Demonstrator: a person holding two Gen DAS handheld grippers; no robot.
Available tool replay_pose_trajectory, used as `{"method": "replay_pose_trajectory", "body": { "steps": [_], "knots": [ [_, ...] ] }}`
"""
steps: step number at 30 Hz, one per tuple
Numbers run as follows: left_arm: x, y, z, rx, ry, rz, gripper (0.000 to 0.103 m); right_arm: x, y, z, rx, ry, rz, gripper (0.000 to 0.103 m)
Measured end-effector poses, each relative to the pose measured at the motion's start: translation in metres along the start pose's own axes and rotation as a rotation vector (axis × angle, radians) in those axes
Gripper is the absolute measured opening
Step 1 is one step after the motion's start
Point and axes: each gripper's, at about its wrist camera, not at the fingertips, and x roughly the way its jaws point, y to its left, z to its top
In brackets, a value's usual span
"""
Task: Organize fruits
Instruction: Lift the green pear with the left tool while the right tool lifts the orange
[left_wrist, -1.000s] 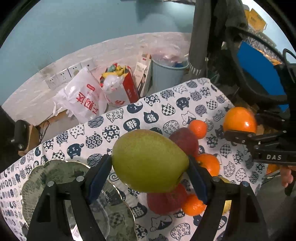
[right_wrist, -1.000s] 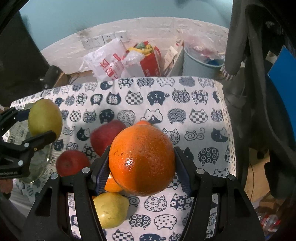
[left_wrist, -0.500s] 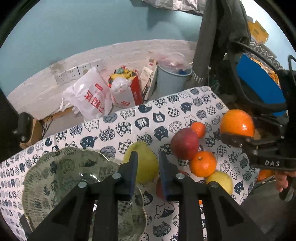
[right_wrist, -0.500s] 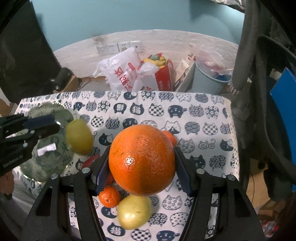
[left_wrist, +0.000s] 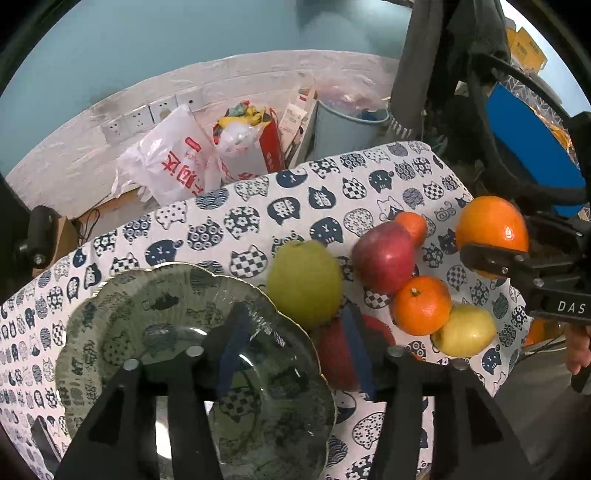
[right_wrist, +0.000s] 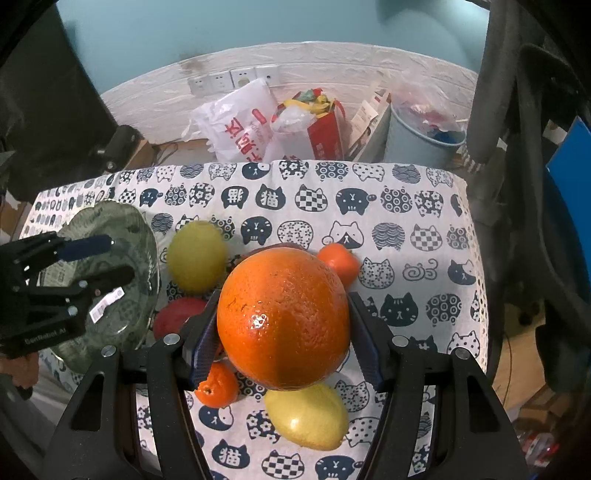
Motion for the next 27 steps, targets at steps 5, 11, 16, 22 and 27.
{"method": "replay_pose_trajectory", "body": {
  "steps": [5,11,16,22,27],
  "knots": [
    [0.008,-0.011,0.000,0.020,0.018,0.002,0.066,0.002,-0.007,-0.002,0.011,0.013,0.001,0.064],
    [0.014,-0.013,0.009,-0.002,0.013,-0.002,0.080,0.000,-0.012,-0.004,0.025,0.008,0.007,0.064],
    [0.030,-0.006,0.021,-0.025,0.027,0.003,0.081,0.000,-0.015,-0.006,0.029,0.009,0.015,0.064],
    [0.053,-0.001,0.028,-0.067,0.063,-0.014,0.081,0.007,-0.024,-0.005,0.048,0.020,0.013,0.064],
    [0.068,-0.010,0.034,-0.025,0.086,-0.007,0.081,0.014,-0.033,-0.004,0.064,0.031,0.009,0.064]
  ]
}}
